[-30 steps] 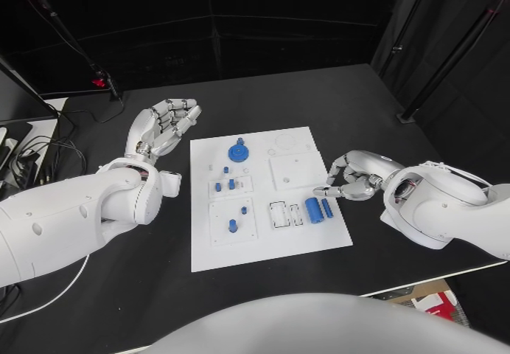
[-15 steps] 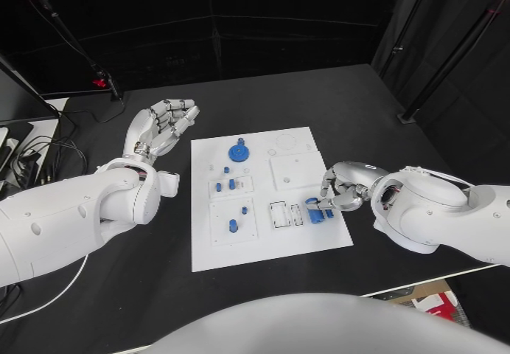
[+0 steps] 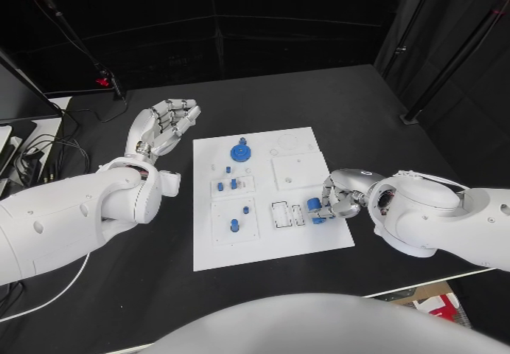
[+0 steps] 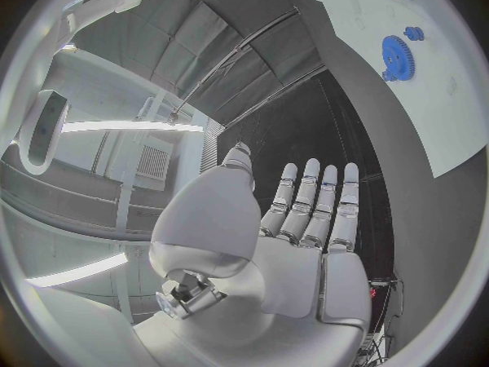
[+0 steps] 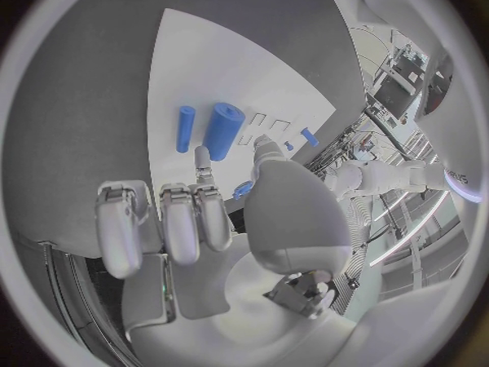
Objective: Assemble the parts on the task board
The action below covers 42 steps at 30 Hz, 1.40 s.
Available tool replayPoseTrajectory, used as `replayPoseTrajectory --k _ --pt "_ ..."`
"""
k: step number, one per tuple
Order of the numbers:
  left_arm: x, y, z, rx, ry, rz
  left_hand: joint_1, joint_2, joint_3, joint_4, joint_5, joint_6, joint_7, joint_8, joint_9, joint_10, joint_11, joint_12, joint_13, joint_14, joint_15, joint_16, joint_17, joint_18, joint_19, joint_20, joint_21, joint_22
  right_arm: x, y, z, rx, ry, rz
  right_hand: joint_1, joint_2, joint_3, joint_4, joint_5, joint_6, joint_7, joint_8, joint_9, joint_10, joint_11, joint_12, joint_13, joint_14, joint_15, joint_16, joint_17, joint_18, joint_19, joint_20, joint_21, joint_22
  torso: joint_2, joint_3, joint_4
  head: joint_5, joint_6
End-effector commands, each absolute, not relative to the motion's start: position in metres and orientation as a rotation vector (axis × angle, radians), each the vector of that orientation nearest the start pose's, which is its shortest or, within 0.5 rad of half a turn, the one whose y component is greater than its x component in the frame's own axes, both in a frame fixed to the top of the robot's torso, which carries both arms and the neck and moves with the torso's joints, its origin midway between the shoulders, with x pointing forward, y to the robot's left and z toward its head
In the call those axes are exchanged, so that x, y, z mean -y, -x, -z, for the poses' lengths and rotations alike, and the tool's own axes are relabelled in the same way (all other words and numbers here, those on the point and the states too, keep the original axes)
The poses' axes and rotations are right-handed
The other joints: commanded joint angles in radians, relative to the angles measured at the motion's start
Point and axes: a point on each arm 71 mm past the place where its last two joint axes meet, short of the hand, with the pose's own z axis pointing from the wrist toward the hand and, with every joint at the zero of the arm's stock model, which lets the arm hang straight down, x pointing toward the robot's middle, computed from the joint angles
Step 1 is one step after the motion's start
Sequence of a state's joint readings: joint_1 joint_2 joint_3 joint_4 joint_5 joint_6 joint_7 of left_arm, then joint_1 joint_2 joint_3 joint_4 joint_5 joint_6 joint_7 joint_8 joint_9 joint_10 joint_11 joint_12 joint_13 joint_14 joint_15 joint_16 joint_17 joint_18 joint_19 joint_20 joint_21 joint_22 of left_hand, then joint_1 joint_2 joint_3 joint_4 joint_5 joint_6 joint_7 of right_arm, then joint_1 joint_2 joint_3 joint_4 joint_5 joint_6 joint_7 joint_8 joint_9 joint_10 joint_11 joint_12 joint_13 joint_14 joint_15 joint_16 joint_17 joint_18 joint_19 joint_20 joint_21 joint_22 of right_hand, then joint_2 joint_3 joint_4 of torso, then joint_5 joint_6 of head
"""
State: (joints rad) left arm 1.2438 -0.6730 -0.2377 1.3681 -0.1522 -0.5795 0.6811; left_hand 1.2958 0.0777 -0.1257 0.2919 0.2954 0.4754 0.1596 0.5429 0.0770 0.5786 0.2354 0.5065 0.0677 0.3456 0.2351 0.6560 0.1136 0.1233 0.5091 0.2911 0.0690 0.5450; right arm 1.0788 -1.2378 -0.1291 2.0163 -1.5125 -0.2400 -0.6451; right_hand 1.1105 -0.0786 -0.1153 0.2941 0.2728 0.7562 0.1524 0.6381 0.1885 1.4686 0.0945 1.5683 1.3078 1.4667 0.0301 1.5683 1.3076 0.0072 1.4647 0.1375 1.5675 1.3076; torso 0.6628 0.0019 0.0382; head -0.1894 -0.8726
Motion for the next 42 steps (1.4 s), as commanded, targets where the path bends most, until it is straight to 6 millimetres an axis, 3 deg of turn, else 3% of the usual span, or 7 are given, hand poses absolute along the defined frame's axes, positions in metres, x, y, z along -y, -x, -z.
replayPoseTrajectory --k 1,11,17,23,30,42 --pt "-0.179 -0.497 0.204 -1.214 0.676 1.406 0.000 0.012 -0.006 -0.001 0.006 -0.007 0.118 0.007 -0.001 -0.005 0.002 0.004 -0.001 -0.010 0.000 0.007 -0.001 -0.008 0.005 -0.001 0.004 -0.001 0.264 -0.348 0.230 -2.043 -0.064 -0.182 -0.006 0.001 0.005 0.002 -0.007 0.009 -0.001 0.007 0.002 0.102 -0.008 0.003 0.263 0.104 -0.007 0.002 0.263 -0.007 0.106 -0.005 0.003 0.263 0.000 -0.0006 0.0003 -0.002 0.000" --pt "-0.180 -0.498 0.204 -1.215 0.677 1.403 0.001 0.012 -0.006 -0.001 0.006 -0.007 0.118 0.007 -0.001 -0.005 0.002 0.004 -0.001 -0.010 0.000 0.007 -0.001 -0.008 0.005 -0.001 0.004 -0.001 0.260 -0.351 0.233 -2.052 -0.077 -0.208 -0.011 0.018 0.011 0.001 -0.011 0.014 -0.004 0.013 0.005 0.102 -0.011 0.003 0.263 0.104 -0.009 0.002 0.263 -0.007 0.106 -0.007 0.003 0.263 0.000 -0.0009 0.0004 -0.002 0.000" --pt "-0.179 -0.497 0.204 -1.217 0.678 1.404 0.001 0.013 -0.006 -0.001 0.007 -0.007 0.118 0.007 -0.001 -0.005 0.002 0.004 -0.001 -0.010 0.000 0.007 -0.002 -0.008 0.004 -0.001 0.004 -0.001 0.258 -0.353 0.237 -2.068 -0.078 -0.206 -0.009 0.033 0.015 0.000 -0.012 0.008 -0.004 0.011 0.005 0.102 -0.011 0.003 0.263 0.104 -0.010 0.002 0.263 -0.007 0.106 -0.008 0.003 0.263 0.001 0.0005 0.0034 0.006 0.000" --pt "-0.180 -0.498 0.204 -1.216 0.679 1.399 0.001 0.014 -0.006 -0.001 0.007 -0.007 0.118 0.007 -0.001 -0.005 0.002 0.005 -0.001 -0.010 0.000 0.008 -0.002 -0.008 0.003 -0.001 0.004 -0.003 0.256 -0.357 0.242 -2.084 -0.069 -0.194 -0.004 0.045 0.018 -0.001 -0.016 0.005 -0.004 0.011 0.005 0.102 -0.011 0.003 0.263 0.104 -0.010 0.002 0.263 -0.007 0.106 -0.008 0.003 0.263 -0.001 -0.0009 -0.0003 0.014 0.000" --pt "-0.180 -0.497 0.204 -1.217 0.679 1.401 0.001 0.014 -0.006 -0.001 0.007 -0.007 0.118 0.007 -0.001 -0.005 0.002 0.005 -0.001 -0.010 0.000 0.008 -0.002 -0.008 0.003 -0.001 0.004 -0.003 0.253 -0.360 0.247 -2.107 -0.056 -0.175 0.022 0.059 0.022 -0.004 -0.018 0.001 -0.003 0.010 0.005 0.102 -0.011 0.003 0.263 0.104 -0.009 0.002 0.263 -0.007 0.106 -0.008 0.003 0.263 0.000 -0.0006 0.0007 0.011 0.000" --pt "-0.180 -0.497 0.204 -1.217 0.680 1.402 0.002 0.015 -0.007 0.000 0.008 -0.007 0.118 0.008 -0.002 -0.005 0.002 0.005 -0.001 -0.011 0.000 0.008 -0.003 -0.008 0.004 -0.001 0.004 -0.002 0.250 -0.361 0.252 -2.132 -0.048 -0.174 0.041 0.059 0.020 -0.004 -0.018 -0.004 -0.002 0.007 0.004 0.102 -0.010 0.003 0.263 0.104 -0.008 0.002 0.263 -0.007 0.106 -0.007 0.003 0.263 0.000 -0.0013 -0.0005 0.009 0.000"
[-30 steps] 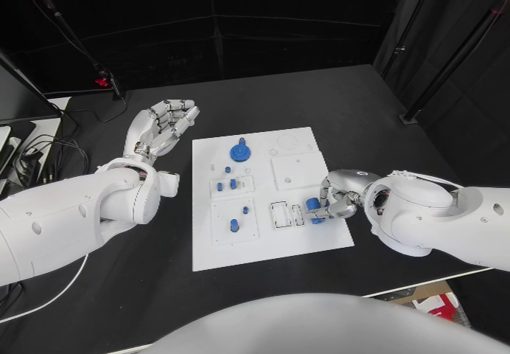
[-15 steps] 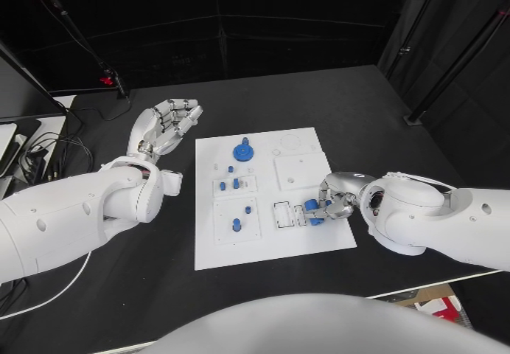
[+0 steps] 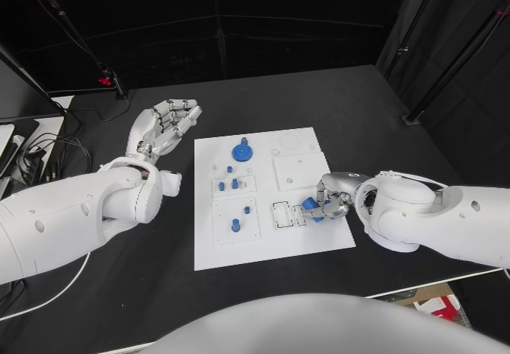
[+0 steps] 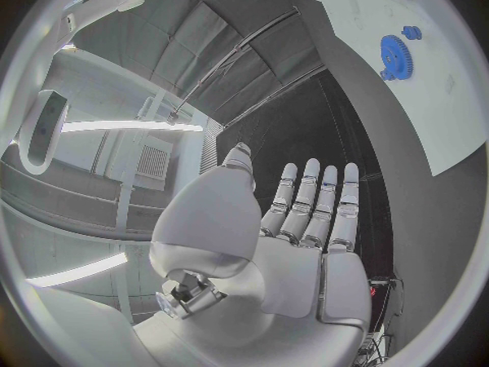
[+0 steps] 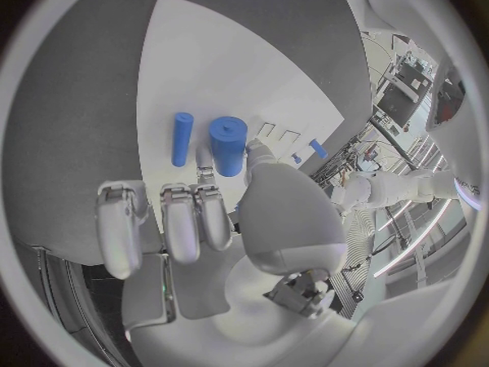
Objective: Assemble the parts on the task board
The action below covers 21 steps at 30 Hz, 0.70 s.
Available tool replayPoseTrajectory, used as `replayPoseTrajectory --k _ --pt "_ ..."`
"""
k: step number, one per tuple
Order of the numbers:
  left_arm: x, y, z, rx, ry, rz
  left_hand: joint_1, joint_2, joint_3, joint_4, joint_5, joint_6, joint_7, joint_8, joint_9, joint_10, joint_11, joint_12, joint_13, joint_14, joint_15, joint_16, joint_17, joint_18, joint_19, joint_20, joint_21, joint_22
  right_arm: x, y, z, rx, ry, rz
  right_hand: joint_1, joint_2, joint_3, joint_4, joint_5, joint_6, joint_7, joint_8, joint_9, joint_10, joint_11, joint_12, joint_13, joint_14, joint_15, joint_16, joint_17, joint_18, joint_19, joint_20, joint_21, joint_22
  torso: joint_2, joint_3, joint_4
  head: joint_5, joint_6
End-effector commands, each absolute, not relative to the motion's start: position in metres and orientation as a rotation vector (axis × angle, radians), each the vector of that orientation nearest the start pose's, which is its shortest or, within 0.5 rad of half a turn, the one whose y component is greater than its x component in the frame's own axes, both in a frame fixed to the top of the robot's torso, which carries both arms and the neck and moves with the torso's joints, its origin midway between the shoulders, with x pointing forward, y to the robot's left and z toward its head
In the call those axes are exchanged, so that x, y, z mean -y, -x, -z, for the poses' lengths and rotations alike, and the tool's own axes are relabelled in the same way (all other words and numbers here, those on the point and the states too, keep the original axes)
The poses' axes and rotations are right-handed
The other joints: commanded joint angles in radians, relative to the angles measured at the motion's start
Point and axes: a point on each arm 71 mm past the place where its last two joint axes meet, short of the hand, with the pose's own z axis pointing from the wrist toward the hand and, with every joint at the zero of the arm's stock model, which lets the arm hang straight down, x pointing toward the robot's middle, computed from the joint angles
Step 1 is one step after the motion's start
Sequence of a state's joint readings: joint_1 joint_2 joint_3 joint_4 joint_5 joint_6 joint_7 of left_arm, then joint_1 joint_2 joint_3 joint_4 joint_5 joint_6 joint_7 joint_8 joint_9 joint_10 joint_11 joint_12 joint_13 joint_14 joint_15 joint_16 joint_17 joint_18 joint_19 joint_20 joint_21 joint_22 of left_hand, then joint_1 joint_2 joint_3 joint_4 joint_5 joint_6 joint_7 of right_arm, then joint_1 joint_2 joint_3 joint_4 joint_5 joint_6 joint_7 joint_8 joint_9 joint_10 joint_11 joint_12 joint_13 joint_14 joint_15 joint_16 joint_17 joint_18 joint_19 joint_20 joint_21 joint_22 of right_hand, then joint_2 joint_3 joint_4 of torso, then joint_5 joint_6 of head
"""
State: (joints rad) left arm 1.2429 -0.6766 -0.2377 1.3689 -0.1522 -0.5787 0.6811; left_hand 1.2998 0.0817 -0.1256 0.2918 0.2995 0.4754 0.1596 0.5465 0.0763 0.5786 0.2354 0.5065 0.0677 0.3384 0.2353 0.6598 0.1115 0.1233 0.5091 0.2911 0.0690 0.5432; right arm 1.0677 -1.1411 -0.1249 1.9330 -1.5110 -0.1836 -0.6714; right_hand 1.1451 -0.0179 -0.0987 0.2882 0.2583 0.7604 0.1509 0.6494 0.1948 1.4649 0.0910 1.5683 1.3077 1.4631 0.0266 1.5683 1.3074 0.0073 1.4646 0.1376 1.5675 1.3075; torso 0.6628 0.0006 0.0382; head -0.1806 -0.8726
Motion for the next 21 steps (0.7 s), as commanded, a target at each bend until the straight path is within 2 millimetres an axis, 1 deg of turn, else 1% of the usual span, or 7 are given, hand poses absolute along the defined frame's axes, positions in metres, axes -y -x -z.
replayPoseTrajectory --k 1,3,6,11,14,19,21 --pt "-0.1797 -0.4968 0.2044 -1.217 0.680 1.402 -0.003 0.011 -0.007 0.000 0.004 -0.007 0.118 0.004 -0.001 -0.006 0.002 0.005 -0.001 -0.003 0.000 0.004 -0.001 -0.009 0.004 -0.001 0.004 0.000 0.2498 -0.3610 0.2518 -2.133 -0.048 -0.176 0.007 -0.002 0.003 0.002 -0.004 -0.009 0.000 -0.006 -0.003 0.106 -0.006 0.003 0.263 0.108 -0.005 0.002 0.263 -0.007 0.106 -0.007 0.003 0.263 0.000 0.0002 -0.0007 0.001 0.000" --pt "-0.1795 -0.4968 0.2045 -1.218 0.680 1.403 -0.003 0.011 -0.007 0.000 0.004 -0.007 0.118 0.004 -0.001 -0.006 0.002 0.005 -0.001 -0.003 0.000 0.004 -0.001 -0.009 0.004 -0.001 0.004 0.000 0.2489 -0.3610 0.2522 -2.137 -0.051 -0.181 0.011 -0.001 0.002 0.001 -0.003 -0.013 0.001 -0.008 -0.004 0.106 -0.005 0.003 0.263 0.108 -0.004 0.002 0.263 -0.007 0.106 -0.007 0.003 0.263 0.000 0.0007 0.0012 -0.001 0.000" --pt "-0.1796 -0.4968 0.2045 -1.218 0.680 1.403 -0.003 0.011 -0.007 0.000 0.004 -0.007 0.118 0.004 -0.001 -0.006 0.002 0.005 -0.001 -0.003 0.000 0.004 -0.001 -0.009 0.004 -0.001 0.004 0.000 0.2483 -0.3609 0.2525 -2.140 -0.051 -0.186 0.030 0.006 0.004 0.000 -0.001 -0.020 0.003 -0.014 -0.007 0.106 -0.004 0.003 0.263 0.108 -0.002 0.002 0.263 -0.007 0.106 -0.006 0.003 0.263 0.000 0.0006 0.0006 -0.001 0.000" --pt "-0.1797 -0.4968 0.2045 -1.218 0.680 1.402 -0.003 0.011 -0.007 0.000 0.004 -0.007 0.118 0.004 -0.001 -0.006 0.002 0.005 -0.001 -0.003 0.000 0.004 -0.001 -0.009 0.004 -0.001 0.004 0.000 0.2471 -0.3607 0.2532 -2.148 -0.050 -0.188 0.101 0.025 0.017 -0.009 0.001 -0.032 0.005 -0.032 -0.019 0.106 -0.001 0.003 0.263 0.108 0.001 0.002 0.263 -0.007 0.106 -0.002 0.003 0.263 0.000 0.0006 0.0002 -0.001 0.000" --pt "-0.1796 -0.4968 0.2045 -1.218 0.680 1.403 -0.003 0.011 -0.007 0.000 0.004 -0.007 0.118 0.004 -0.001 -0.006 0.002 0.005 -0.001 -0.003 0.000 0.004 -0.001 -0.009 0.004 -0.001 0.004 0.000 0.2464 -0.3605 0.2534 -2.151 -0.051 -0.193 0.134 0.029 0.025 -0.016 0.000 -0.036 0.005 -0.041 -0.024 0.106 -0.001 0.003 0.263 0.108 0.002 0.002 0.263 -0.007 0.106 -0.001 0.003 0.263 0.000 0.0003 0.0009 -0.003 0.000" --pt "-0.1796 -0.4968 0.2045 -1.218 0.680 1.404 -0.002 0.012 -0.007 0.000 0.005 -0.007 0.118 0.005 -0.001 -0.006 0.002 0.007 -0.001 -0.004 0.000 0.005 -0.002 -0.009 0.003 -0.001 0.004 -0.001 0.2455 -0.3607 0.2522 -2.131 -0.075 -0.230 0.240 0.074 0.091 -0.052 -0.022 -0.026 -0.006 -0.072 -0.043 0.106 -0.011 0.003 0.263 0.108 -0.003 0.002 0.263 -0.007 0.106 -0.005 0.003 0.263 0.000 0.0000 0.0001 -0.002 0.000" --pt "-0.1794 -0.4968 0.2045 -1.219 0.680 1.405 -0.002 0.013 -0.008 0.000 0.005 -0.007 0.118 0.005 -0.001 -0.006 0.002 0.007 -0.001 -0.004 0.000 0.005 -0.002 -0.009 0.003 -0.001 0.004 -0.001 0.2454 -0.3609 0.2511 -2.114 -0.093 -0.255 0.259 0.076 0.113 -0.052 -0.018 -0.006 -0.016 -0.096 -0.056 0.106 -0.021 0.003 0.263 0.108 -0.010 0.002 0.263 -0.007 0.106 -0.011 0.003 0.263 0.000 0.0005 0.0016 -0.002 0.000"
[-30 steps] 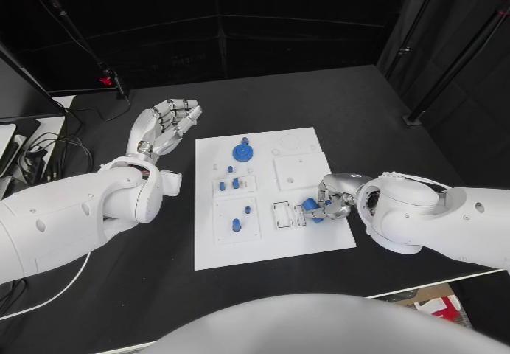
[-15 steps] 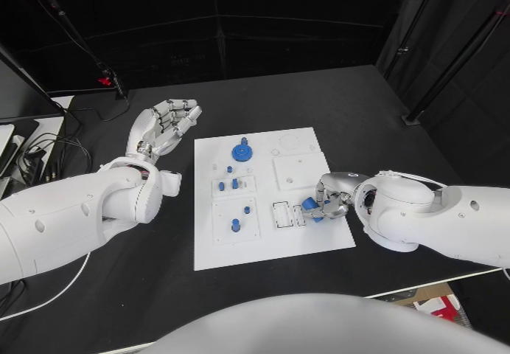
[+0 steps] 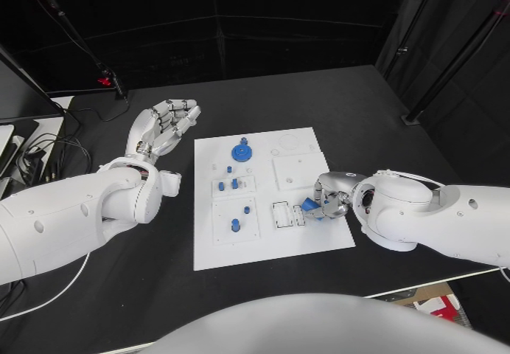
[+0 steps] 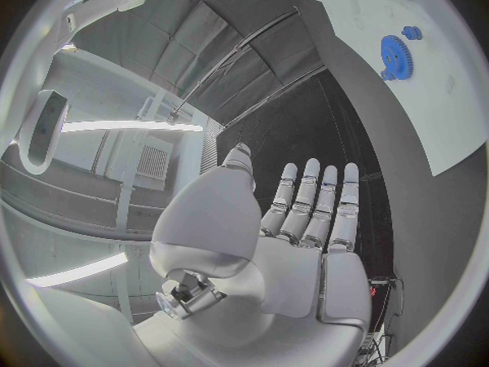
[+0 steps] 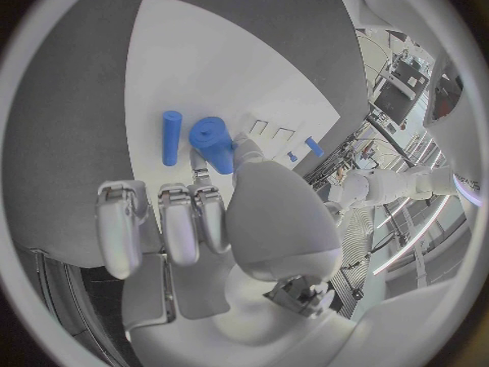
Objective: Assemble the parts on the task board
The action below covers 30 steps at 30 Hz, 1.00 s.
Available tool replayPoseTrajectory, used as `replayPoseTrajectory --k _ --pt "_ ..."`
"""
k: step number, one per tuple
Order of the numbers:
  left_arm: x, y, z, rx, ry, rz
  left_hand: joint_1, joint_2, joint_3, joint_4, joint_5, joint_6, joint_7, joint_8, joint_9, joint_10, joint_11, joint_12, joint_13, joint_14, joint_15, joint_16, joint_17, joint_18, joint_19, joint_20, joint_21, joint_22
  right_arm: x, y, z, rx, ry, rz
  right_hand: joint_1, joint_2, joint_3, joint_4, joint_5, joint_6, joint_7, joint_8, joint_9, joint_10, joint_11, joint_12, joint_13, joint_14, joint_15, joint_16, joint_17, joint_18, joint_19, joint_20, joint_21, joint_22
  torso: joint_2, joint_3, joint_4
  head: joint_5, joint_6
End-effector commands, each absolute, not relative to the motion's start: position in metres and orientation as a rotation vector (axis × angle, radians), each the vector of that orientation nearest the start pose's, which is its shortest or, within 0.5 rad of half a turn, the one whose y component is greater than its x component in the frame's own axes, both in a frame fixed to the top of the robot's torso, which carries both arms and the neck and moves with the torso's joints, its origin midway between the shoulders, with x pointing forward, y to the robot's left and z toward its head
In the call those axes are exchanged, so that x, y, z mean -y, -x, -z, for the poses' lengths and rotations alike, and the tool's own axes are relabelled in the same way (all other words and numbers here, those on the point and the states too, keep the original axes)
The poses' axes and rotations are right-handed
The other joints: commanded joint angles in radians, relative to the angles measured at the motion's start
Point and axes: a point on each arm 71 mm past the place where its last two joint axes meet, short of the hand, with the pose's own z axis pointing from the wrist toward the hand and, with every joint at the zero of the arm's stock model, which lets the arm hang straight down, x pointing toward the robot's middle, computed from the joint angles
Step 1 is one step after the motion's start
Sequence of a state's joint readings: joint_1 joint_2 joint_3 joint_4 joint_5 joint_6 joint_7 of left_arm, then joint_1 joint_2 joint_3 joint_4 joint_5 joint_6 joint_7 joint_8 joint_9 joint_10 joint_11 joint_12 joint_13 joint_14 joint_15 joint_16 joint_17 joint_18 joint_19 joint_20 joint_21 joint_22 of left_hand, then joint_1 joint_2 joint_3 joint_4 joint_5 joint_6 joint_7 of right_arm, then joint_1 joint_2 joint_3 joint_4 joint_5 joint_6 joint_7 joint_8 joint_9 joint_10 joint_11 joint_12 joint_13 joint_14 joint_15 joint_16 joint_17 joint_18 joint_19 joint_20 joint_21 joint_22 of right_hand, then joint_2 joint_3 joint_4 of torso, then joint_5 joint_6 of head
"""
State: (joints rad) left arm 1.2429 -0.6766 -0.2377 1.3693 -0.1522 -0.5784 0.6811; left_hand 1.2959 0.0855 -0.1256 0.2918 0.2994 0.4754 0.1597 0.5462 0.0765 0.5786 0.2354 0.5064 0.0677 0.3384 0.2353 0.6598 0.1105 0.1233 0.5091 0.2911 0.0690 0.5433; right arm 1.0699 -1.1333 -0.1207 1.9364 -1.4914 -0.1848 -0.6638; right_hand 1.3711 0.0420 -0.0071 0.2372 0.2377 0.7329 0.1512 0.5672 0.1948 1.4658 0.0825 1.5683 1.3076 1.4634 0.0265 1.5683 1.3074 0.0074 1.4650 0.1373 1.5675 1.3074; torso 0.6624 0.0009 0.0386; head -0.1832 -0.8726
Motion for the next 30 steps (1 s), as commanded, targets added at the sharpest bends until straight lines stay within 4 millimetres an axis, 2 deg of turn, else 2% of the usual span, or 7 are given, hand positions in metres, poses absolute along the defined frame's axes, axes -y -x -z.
replayPoseTrajectory --k 1,8,12,15,19,23,30 --pt "-0.179 -0.497 0.205 -1.219 0.680 1.405 0.002 0.009 -0.008 0.000 0.005 -0.007 0.118 0.006 -0.001 -0.006 0.002 0.007 -0.001 -0.004 0.000 0.006 -0.001 -0.009 0.003 -0.001 0.004 -0.001 0.245 -0.361 0.250 -2.102 -0.107 -0.274 0.040 0.015 0.031 -0.002 0.007 0.033 -0.020 -0.023 -0.061 0.105 -0.015 0.003 0.263 0.107 -0.012 0.002 0.263 -0.007 0.106 -0.013 0.003 0.263 0.000 0.0004 0.0016 0.001 0.000" --pt "-0.181 -0.497 0.205 -1.220 0.681 1.404 0.001 0.009 -0.008 0.000 0.006 -0.007 0.118 0.006 -0.002 -0.006 0.002 0.007 -0.001 -0.004 0.000 0.006 -0.001 -0.009 0.002 -0.001 0.004 -0.002 0.245 -0.360 0.241 -1.997 -0.241 -0.438 0.073 -0.009 0.102 -0.008 0.043 0.142 -0.016 -0.112 -0.100 0.105 -0.014 0.003 0.263 0.107 -0.013 0.002 0.263 -0.007 0.106 -0.017 0.003 0.263 0.000 0.0003 -0.0012 0.008 0.000" --pt "-0.182 -0.497 0.205 -1.220 0.683 1.401 0.001 0.009 -0.008 0.000 0.006 -0.007 0.118 0.006 -0.002 -0.006 0.002 0.007 -0.001 -0.004 0.000 0.006 -0.001 -0.009 0.002 -0.001 0.004 -0.002 0.248 -0.356 0.235 -1.936 -0.327 -0.522 0.084 -0.020 0.129 -0.017 0.060 0.198 -0.021 -0.142 -0.108 0.105 -0.018 0.003 0.263 0.107 -0.015 0.002 0.263 -0.007 0.106 -0.017 0.003 0.263 0.000 0.0008 -0.0007 0.008 0.000" --pt "-0.182 -0.497 0.205 -1.220 0.683 1.401 0.001 0.009 -0.008 0.000 0.006 -0.007 0.118 0.006 -0.002 -0.006 0.002 0.007 -0.001 -0.004 0.000 0.006 -0.001 -0.009 0.002 -0.001 0.004 -0.002 0.250 -0.354 0.231 -1.908 -0.373 -0.566 0.083 -0.025 0.140 -0.020 0.069 0.218 -0.025 -0.158 -0.111 0.105 -0.021 0.003 0.263 0.107 -0.017 0.002 0.263 -0.007 0.106 -0.018 0.003 0.263 0.000 0.0003 -0.0003 0.008 0.000" --pt "-0.181 -0.496 0.206 -1.222 0.683 1.404 0.001 0.010 -0.009 0.000 0.006 -0.007 0.118 0.007 -0.002 -0.006 0.002 0.008 -0.001 -0.004 0.000 0.006 -0.002 -0.009 0.002 -0.001 0.004 -0.002 0.254 -0.349 0.226 -1.872 -0.452 -0.630 0.079 -0.035 0.147 -0.022 0.089 0.236 -0.027 -0.180 -0.114 0.105 -0.022 0.003 0.263 0.107 -0.020 0.002 0.263 -0.007 0.106 -0.020 0.003 0.263 0.000 0.0035 0.0033 0.005 0.000" --pt "-0.182 -0.496 0.207 -1.223 0.686 1.400 0.001 0.010 -0.009 0.000 0.006 -0.007 0.118 0.007 -0.002 -0.006 0.002 0.008 -0.001 -0.004 0.000 0.006 -0.002 -0.009 0.002 -0.001 0.004 -0.002 0.257 -0.346 0.223 -1.857 -0.527 -0.678 0.075 -0.040 0.147 -0.022 0.096 0.246 -0.029 -0.188 -0.115 0.105 -0.023 0.003 0.263 0.107 -0.021 0.002 0.263 -0.007 0.106 -0.021 0.003 0.263 0.000 0.0017 -0.0010 0.009 0.000" --pt "-0.181 -0.496 0.209 -1.227 0.688 1.400 0.001 0.010 -0.009 0.000 0.006 -0.007 0.118 0.007 -0.002 -0.006 0.002 0.008 -0.001 -0.004 0.000 0.006 -0.002 -0.009 0.002 -0.001 0.004 -0.002 0.261 -0.340 0.225 -1.906 -0.731 -0.775 0.049 -0.047 0.137 -0.007 0.110 0.261 -0.029 -0.213 -0.117 0.105 -0.024 0.003 0.263 0.107 -0.023 0.002 0.263 -0.007 0.106 -0.023 0.003 0.263 0.001 0.0007 0.0023 0.005 0.000"
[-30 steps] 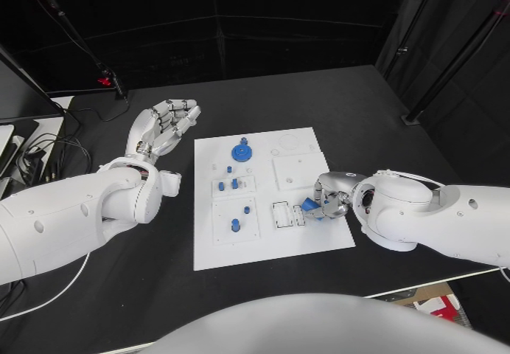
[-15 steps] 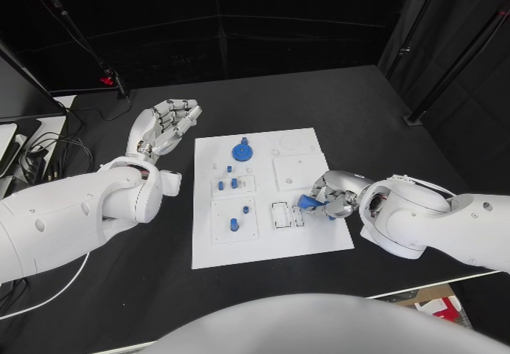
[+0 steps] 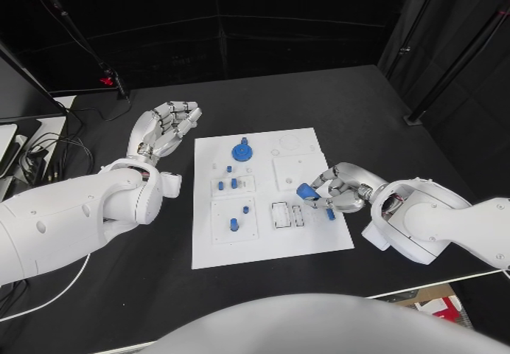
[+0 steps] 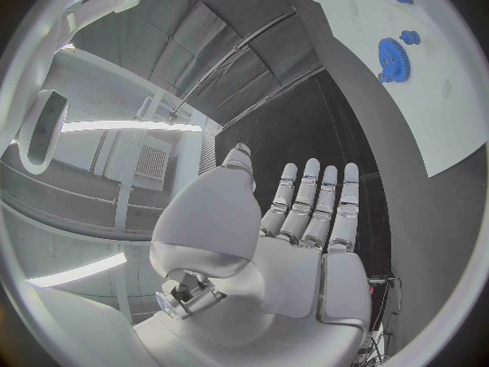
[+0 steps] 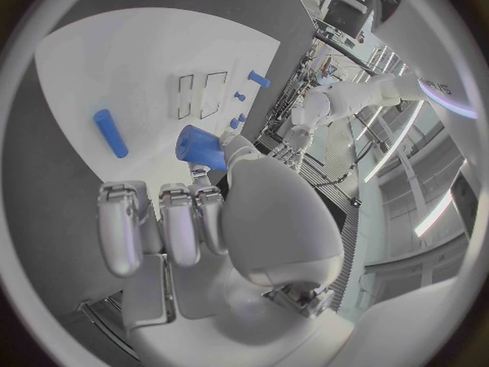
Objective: Assemble the parts on the task board
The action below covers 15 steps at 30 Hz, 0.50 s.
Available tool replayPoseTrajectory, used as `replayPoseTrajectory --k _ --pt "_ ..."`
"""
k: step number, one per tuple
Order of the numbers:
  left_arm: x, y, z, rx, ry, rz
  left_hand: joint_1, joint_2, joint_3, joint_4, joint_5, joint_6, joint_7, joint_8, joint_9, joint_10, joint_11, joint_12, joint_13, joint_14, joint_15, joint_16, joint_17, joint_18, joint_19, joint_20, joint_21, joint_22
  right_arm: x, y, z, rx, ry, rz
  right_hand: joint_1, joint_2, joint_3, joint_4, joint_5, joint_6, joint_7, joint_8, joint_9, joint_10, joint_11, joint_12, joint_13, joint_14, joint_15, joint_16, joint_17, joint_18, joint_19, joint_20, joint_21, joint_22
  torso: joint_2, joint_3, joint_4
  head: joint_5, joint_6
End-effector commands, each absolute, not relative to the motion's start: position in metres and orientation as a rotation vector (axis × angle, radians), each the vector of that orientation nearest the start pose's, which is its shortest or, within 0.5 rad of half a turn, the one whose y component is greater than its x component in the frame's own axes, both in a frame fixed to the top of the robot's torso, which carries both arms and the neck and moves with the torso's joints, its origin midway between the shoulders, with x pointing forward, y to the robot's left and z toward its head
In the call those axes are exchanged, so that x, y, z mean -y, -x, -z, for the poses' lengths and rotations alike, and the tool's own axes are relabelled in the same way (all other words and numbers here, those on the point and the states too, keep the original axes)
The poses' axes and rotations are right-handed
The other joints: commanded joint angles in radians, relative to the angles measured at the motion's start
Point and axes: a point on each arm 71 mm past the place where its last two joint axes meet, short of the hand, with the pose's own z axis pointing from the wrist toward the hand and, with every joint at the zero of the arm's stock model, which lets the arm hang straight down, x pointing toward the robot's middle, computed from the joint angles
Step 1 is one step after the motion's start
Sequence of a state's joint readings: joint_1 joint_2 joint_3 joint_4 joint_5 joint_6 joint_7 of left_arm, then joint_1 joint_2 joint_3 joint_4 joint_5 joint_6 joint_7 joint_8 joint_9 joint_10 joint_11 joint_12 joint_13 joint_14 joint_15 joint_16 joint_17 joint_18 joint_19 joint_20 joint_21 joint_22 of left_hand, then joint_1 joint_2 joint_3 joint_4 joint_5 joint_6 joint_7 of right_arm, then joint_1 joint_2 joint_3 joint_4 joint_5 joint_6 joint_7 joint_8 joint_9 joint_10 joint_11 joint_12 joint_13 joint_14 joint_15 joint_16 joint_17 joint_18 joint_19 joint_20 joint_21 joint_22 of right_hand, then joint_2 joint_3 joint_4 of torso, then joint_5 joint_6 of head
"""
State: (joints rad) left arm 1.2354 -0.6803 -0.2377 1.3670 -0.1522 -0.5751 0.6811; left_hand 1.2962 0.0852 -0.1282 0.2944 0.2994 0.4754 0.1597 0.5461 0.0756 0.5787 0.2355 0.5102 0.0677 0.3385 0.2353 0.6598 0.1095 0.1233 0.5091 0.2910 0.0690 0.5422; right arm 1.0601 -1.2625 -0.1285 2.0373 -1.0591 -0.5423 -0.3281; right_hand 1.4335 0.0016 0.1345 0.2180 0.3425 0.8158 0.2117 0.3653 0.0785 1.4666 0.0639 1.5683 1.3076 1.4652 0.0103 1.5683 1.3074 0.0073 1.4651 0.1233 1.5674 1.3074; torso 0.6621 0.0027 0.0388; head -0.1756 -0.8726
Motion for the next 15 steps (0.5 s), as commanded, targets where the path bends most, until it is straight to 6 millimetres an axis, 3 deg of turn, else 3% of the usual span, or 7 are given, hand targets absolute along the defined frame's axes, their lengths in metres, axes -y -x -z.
replayPoseTrajectory --k 1,7,12,15 --pt "-0.180 -0.496 0.209 -1.228 0.688 1.401 0.001 0.010 -0.006 -0.002 0.006 -0.007 0.118 0.007 -0.001 -0.006 0.002 0.004 -0.001 -0.004 0.000 0.006 -0.001 -0.009 0.002 -0.001 0.004 -0.001 0.261 -0.339 0.226 -1.919 -0.761 -0.789 -0.019 -0.006 -0.007 0.015 0.006 0.178 -0.089 -0.015 -0.002 0.104 -0.005 0.003 0.263 0.106 -0.007 0.002 0.263 -0.007 0.106 -0.009 0.003 0.263 0.001 -0.0011 0.0028 -0.003 0.000" --pt "-0.178 -0.496 0.209 -1.230 0.688 1.404 0.001 0.010 -0.006 -0.002 0.006 -0.007 0.118 0.007 -0.001 -0.006 0.002 0.004 -0.001 -0.004 0.000 0.006 -0.001 -0.009 0.002 -0.001 0.004 -0.001 0.255 -0.338 0.234 -2.006 -0.940 -0.903 -0.080 0.001 -0.033 0.061 0.025 0.184 -0.084 -0.043 -0.004 0.104 -0.001 0.003 0.263 0.106 -0.004 0.002 0.263 -0.007 0.106 -0.007 0.003 0.263 0.002 -0.0014 0.0042 -0.003 0.000" --pt "-0.177 -0.496 0.209 -1.230 0.687 1.404 0.001 0.010 -0.006 -0.002 0.006 -0.007 0.118 0.007 -0.001 -0.006 0.002 0.004 -0.001 -0.004 0.000 0.006 -0.001 -0.009 0.002 -0.001 0.004 -0.001 0.249 -0.341 0.240 -2.052 -1.001 -0.939 -0.105 0.014 -0.051 0.070 0.041 0.202 -0.088 -0.054 -0.001 0.104 -0.004 0.003 0.263 0.106 -0.004 0.002 0.263 -0.007 0.106 -0.007 0.003 0.263 0.002 -0.0034 0.0030 -0.002 0.000" --pt "-0.176 -0.496 0.209 -1.230 0.687 1.406 0.001 0.010 -0.006 -0.002 0.006 -0.007 0.118 0.007 -0.001 -0.006 0.002 0.004 -0.001 -0.004 0.000 0.006 -0.001 -0.009 0.002 -0.001 0.004 -0.001 0.247 -0.343 0.244 -2.069 -1.010 -0.930 -0.110 0.016 -0.056 0.071 0.043 0.206 -0.088 -0.057 -0.001 0.104 -0.004 0.003 0.263 0.106 -0.004 0.002 0.263 -0.007 0.106 -0.007 0.003 0.263 0.002 -0.0022 0.0019 0.001 0.000"
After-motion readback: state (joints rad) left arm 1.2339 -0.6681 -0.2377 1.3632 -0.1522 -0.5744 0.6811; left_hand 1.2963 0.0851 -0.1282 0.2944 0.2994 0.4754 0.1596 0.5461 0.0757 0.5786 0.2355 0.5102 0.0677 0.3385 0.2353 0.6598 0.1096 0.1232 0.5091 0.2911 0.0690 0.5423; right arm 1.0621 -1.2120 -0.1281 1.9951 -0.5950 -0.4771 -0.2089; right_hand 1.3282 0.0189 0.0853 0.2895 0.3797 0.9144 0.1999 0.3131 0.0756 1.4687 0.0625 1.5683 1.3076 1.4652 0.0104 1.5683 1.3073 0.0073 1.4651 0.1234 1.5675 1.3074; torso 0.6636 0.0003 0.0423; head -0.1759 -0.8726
